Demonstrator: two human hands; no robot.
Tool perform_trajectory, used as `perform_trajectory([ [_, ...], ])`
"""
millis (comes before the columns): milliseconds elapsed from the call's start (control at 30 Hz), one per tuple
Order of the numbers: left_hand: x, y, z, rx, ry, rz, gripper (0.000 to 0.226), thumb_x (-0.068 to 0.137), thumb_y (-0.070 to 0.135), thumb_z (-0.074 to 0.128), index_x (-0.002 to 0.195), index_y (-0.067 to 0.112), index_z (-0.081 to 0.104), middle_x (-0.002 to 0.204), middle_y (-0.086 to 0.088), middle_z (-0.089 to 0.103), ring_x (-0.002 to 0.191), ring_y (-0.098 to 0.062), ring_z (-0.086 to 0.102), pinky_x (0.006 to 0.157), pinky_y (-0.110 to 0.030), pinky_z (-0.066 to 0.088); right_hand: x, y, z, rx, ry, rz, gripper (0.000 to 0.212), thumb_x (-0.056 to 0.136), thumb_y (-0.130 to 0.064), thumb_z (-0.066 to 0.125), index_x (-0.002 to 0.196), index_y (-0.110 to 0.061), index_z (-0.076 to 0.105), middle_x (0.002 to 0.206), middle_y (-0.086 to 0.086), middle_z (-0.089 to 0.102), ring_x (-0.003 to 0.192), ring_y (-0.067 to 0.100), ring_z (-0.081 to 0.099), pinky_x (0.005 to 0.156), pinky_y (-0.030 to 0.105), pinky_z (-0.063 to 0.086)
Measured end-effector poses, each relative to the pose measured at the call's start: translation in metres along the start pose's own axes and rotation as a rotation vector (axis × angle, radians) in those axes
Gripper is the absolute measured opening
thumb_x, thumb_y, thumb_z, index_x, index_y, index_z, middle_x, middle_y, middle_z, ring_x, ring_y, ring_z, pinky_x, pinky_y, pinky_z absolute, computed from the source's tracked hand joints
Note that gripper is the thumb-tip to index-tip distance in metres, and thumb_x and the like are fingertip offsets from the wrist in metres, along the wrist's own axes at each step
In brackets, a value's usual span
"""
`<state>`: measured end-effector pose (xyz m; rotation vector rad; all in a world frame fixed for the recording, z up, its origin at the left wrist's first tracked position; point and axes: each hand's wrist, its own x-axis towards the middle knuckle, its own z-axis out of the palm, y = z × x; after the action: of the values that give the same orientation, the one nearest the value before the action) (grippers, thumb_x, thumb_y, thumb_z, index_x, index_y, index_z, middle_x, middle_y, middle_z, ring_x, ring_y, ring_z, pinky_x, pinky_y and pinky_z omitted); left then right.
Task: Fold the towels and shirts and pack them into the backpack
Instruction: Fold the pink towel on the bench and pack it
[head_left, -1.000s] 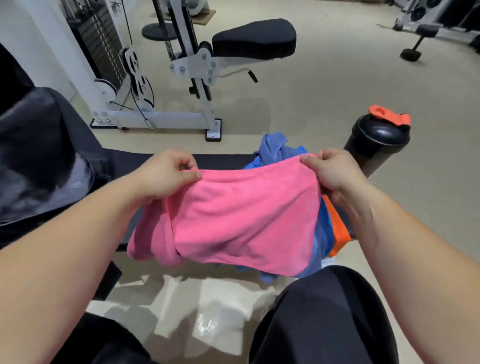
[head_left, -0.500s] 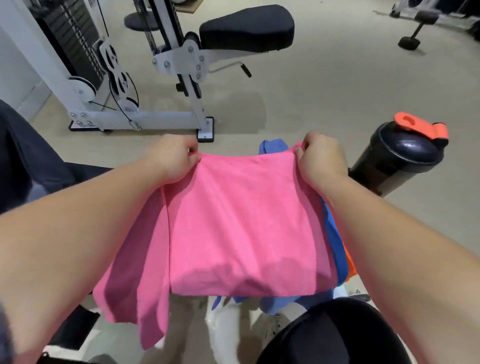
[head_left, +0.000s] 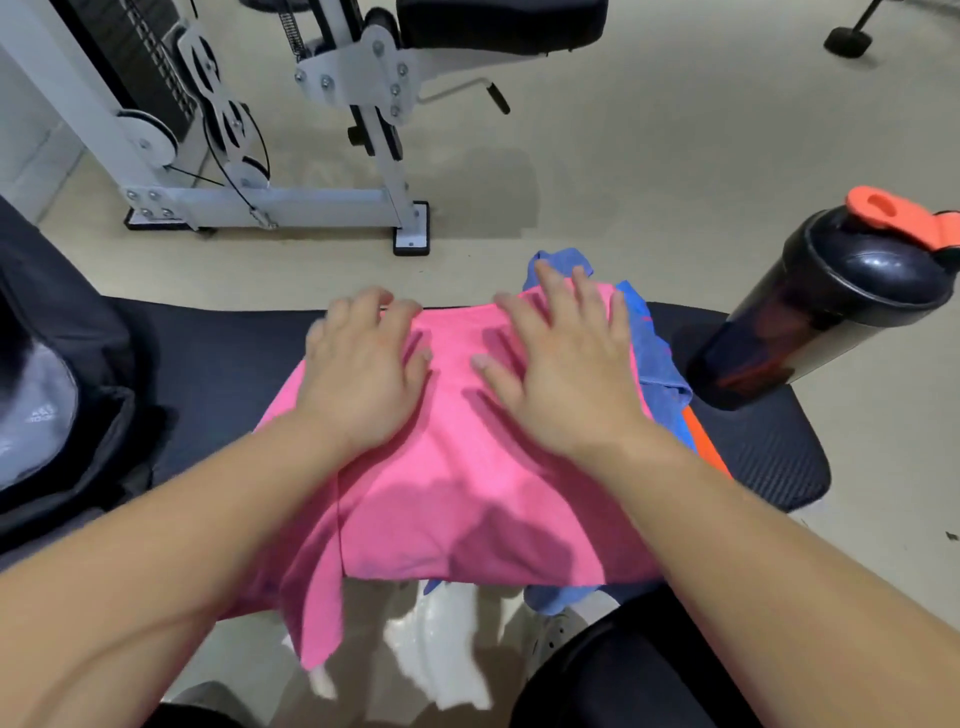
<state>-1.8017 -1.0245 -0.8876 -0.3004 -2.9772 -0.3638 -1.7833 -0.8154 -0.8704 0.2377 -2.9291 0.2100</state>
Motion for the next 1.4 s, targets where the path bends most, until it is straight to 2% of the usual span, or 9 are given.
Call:
perform_trajectory([
  [133, -0.044, 0.011, 0.014, 0.065, -0.243, 0.004, 0.074, 0.091, 0.062, 0.029, 0.156, 0.026, 0.030, 0.165, -0.011, 0.021, 0.150, -0.036, 0.019, 0.120, -0.059, 0.012, -0.018, 0.003, 0.022, -0.176, -0.209, -0.005, 0.082, 0.089, -0.079, 0.024, 0.159, -0.037, 0.014, 0.168, 0.010, -0.008, 0.151, 0.043, -0.014, 0.113, 0.072, -0.009],
  [233, -0.053, 0.002, 0.028, 0.137, -0.359, -0.042, 0.087, 0.085, 0.079, 0.008, 0.160, 0.034, -0.001, 0.169, -0.003, -0.010, 0.155, -0.032, -0.008, 0.121, -0.060, -0.005, -0.024, 0.025, 0.030, -0.230, -0.225, 0.021, 0.087, 0.086, -0.085, 0.017, 0.159, -0.038, 0.008, 0.168, 0.009, -0.013, 0.151, 0.043, -0.018, 0.114, 0.072, -0.007],
  [367, -0.043, -0.005, 0.028, 0.161, -0.400, 0.037, 0.093, 0.080, 0.086, 0.002, 0.158, 0.037, -0.008, 0.167, -0.002, -0.017, 0.154, -0.031, -0.013, 0.120, -0.062, -0.006, -0.024, 0.038, 0.032, -0.188, -0.234, 0.023, 0.092, 0.082, -0.089, 0.016, 0.159, -0.039, 0.011, 0.168, 0.007, -0.013, 0.152, 0.039, -0.018, 0.117, 0.068, -0.007],
  [567, -0.056, -0.036, -0.002, 0.128, -0.244, 0.180, 0.076, 0.091, 0.072, 0.023, 0.154, 0.031, 0.034, 0.163, -0.006, 0.028, 0.148, -0.033, 0.026, 0.118, -0.061, 0.018, -0.020, 0.045, 0.031, -0.164, -0.224, 0.016, 0.093, 0.081, -0.090, 0.015, 0.159, -0.040, 0.011, 0.168, 0.006, -0.013, 0.152, 0.038, -0.016, 0.117, 0.067, -0.007],
  [733, -0.086, -0.073, -0.032, 0.129, -0.016, -0.091, 0.053, 0.093, 0.051, 0.040, 0.130, 0.018, 0.059, 0.120, -0.009, 0.061, 0.107, -0.037, 0.055, 0.091, -0.050, 0.048, -0.020, 0.039, 0.030, -0.275, -0.193, -0.014, 0.090, 0.084, -0.087, 0.013, 0.158, -0.037, 0.023, 0.168, 0.011, 0.000, 0.153, 0.042, -0.005, 0.115, 0.071, -0.006],
  [867, -0.108, -0.091, -0.045, 0.179, -0.205, -0.276, 0.043, 0.083, 0.058, 0.061, 0.106, 0.021, 0.062, 0.097, -0.005, 0.059, 0.095, -0.033, 0.056, 0.080, -0.044, 0.052, -0.022, 0.018, 0.020, -0.353, -0.158, -0.047, 0.086, 0.086, -0.083, 0.014, 0.156, -0.036, 0.031, 0.167, 0.014, 0.010, 0.153, 0.042, -0.003, 0.114, 0.072, -0.003],
  [1067, -0.116, -0.082, -0.040, 0.009, -0.237, -0.315, 0.032, 0.078, 0.044, 0.072, 0.071, 0.025, 0.048, 0.081, 0.000, 0.053, 0.080, -0.028, 0.056, 0.068, -0.037, 0.046, -0.036, -0.067, 0.015, -0.011, -0.317, -0.183, 0.084, 0.085, -0.085, 0.014, 0.158, -0.044, 0.004, 0.167, 0.003, -0.017, 0.151, 0.034, -0.024, 0.114, 0.067, -0.016],
  [1267, -0.127, -0.078, -0.049, -0.223, -0.088, -0.374, 0.027, 0.079, 0.036, 0.074, 0.076, 0.025, 0.050, 0.070, 0.004, 0.058, 0.070, -0.022, 0.055, 0.063, -0.038, 0.046, -0.067, -0.070, 0.050, -0.022, -0.458, -0.171, 0.083, 0.085, -0.085, 0.013, 0.155, -0.048, -0.009, 0.165, -0.004, -0.023, 0.150, 0.033, -0.027, 0.116, 0.064, -0.014],
  [1400, -0.143, -0.091, -0.054, -0.163, -0.246, -0.410, 0.020, 0.066, 0.032, 0.075, 0.078, 0.028, 0.060, 0.071, 0.008, 0.063, 0.073, -0.018, 0.061, 0.066, -0.036, 0.053, -0.067, -0.070, 0.051, -0.041, -0.442, -0.168, 0.083, 0.084, -0.086, 0.011, 0.155, -0.049, -0.011, 0.165, -0.005, -0.024, 0.151, 0.032, -0.024, 0.118, 0.063, -0.012],
])
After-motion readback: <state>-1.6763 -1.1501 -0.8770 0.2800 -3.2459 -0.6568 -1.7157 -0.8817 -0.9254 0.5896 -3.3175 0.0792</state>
